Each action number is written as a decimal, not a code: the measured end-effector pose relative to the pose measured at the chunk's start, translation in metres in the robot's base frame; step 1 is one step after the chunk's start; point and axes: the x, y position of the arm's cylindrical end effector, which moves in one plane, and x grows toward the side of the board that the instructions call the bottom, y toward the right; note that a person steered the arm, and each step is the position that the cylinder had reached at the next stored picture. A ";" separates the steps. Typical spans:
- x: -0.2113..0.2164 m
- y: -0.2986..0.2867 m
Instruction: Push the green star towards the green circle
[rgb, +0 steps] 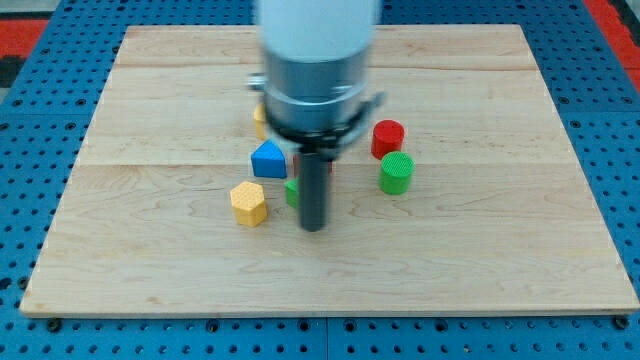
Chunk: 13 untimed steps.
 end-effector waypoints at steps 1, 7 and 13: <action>-0.011 -0.045; -0.041 -0.002; -0.024 -0.004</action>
